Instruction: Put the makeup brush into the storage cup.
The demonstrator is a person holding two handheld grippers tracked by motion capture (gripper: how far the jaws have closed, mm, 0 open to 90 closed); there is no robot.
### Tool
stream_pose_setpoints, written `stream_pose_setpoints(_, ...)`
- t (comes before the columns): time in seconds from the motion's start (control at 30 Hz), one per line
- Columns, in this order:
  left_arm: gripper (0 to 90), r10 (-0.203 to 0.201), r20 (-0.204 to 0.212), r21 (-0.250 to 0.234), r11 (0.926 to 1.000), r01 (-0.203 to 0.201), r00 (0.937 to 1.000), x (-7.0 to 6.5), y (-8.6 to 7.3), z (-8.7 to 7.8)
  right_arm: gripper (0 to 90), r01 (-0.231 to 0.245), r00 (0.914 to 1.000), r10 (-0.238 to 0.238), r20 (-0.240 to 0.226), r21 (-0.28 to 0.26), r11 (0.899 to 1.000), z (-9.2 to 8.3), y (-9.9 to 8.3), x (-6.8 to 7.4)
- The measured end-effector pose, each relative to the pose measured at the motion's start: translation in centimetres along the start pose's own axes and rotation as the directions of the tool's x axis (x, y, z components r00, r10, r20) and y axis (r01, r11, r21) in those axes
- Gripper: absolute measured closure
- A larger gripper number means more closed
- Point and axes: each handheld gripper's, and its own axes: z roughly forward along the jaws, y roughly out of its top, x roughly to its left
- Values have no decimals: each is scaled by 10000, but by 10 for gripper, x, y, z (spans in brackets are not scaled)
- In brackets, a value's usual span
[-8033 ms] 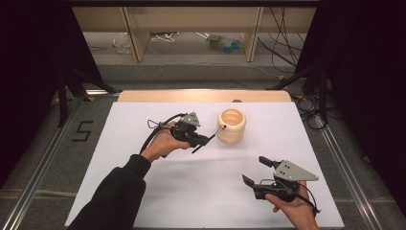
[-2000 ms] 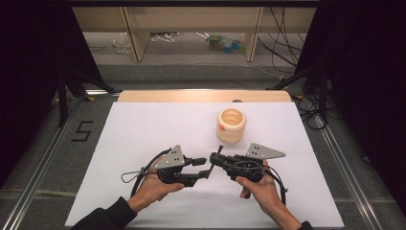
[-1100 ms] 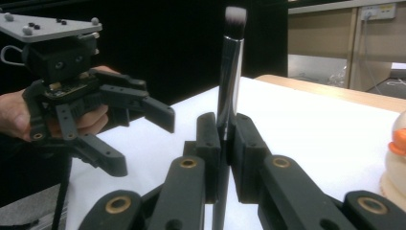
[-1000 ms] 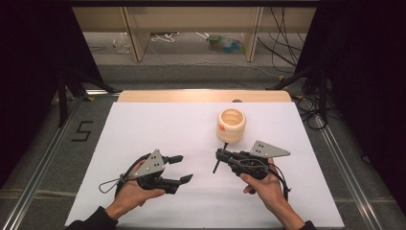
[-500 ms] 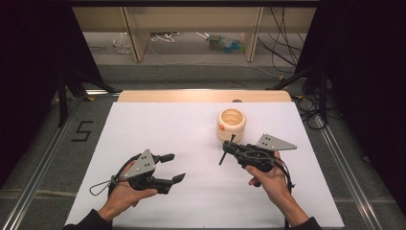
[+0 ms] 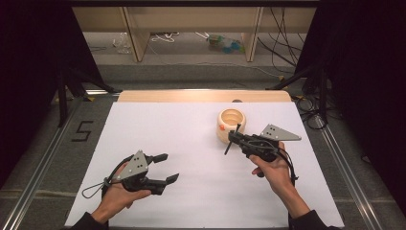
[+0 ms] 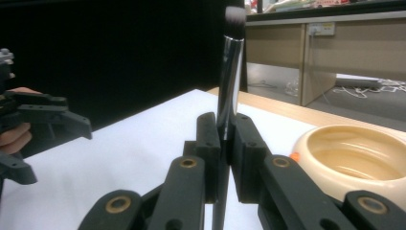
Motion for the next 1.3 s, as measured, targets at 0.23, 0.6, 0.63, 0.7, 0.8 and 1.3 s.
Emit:
stream_pose_setpoints(0.23, 257, 75, -114, -88, 9999, -76, 9999, 3, -1, -4, 836, 112, 9995, -113, 293, 25, 9999, 2, 8, -7)
stream_pose_setpoints(0.6, 221, -81, -242, -133, 9999, 78, 9997, 4, -2, -6, 836, 199, 9983, -207, 541, 164, 9997, 9, 22, -16)
stream_pose_setpoints(0.63, 220, -70, -291, -97, 9999, 67, 9996, 4, -2, -6, 836, 132, 9984, -139, 541, 122, 9998, 10, 22, -16)
stream_pose_setpoints(0.7, 218, -18, -311, -60, 10000, 16, 9995, 4, -2, -7, 836, 165, 9981, -171, 589, 104, 9998, 12, 24, -17)
stream_pose_setpoints(0.8, 218, -166, -306, -108, 9998, 163, 9994, 4, -2, -7, 836, 146, 9979, -158, 634, 195, 9997, 14, 26, -19)
stream_pose_setpoints(1.3, 218, -77, -286, -178, 9998, 72, 9996, 6, -3, -6, 836, 56, 9947, -56, 1026, 5, 10000, 17, 39, -31)
